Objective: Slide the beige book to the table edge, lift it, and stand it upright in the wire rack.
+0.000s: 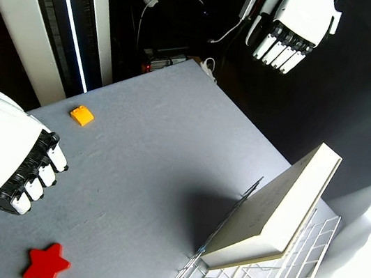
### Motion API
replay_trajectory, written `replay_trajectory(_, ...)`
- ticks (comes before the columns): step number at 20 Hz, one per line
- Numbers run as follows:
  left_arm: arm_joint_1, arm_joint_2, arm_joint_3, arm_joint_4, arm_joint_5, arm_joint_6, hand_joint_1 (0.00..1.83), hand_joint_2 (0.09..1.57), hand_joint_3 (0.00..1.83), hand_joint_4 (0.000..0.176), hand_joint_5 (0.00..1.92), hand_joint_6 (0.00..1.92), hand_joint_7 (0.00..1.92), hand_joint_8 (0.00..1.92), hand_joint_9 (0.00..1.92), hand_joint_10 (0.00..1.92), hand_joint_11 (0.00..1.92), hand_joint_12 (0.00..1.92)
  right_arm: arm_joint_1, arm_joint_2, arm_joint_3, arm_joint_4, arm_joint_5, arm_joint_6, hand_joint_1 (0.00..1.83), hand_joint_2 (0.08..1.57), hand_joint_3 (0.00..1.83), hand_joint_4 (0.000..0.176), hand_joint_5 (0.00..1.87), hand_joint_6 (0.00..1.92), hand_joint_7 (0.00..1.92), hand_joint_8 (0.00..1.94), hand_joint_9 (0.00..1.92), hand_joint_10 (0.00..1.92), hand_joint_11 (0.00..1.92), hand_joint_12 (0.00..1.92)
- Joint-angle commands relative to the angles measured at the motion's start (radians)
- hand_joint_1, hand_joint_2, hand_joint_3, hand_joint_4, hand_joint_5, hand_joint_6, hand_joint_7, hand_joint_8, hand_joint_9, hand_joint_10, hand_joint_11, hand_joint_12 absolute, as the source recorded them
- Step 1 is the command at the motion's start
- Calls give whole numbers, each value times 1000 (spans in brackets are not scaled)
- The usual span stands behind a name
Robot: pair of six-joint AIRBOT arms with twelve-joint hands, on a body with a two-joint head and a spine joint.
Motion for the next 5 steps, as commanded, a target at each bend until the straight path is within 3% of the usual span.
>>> replay_trajectory(1, -12, 12, 3, -64, -29, -4, 536, 1489, 5, 0, 985, 1921, 1121, 1921, 1144, 1921, 1142, 1921, 10, 5, 2, 29, 34, 5, 344, 1497, 10, 0, 948, 1921, 1103, 1941, 1148, 1921, 1201, 1921)
replay_trajectory(5, -30, 14, 4, -63, -29, -13, 551, 1481, 1, 0, 997, 1921, 1134, 1921, 1166, 1921, 1123, 1921, 10, 5, 2, 29, 34, 5, 356, 1512, 10, 0, 958, 1921, 1126, 1940, 1166, 1921, 1216, 1921)
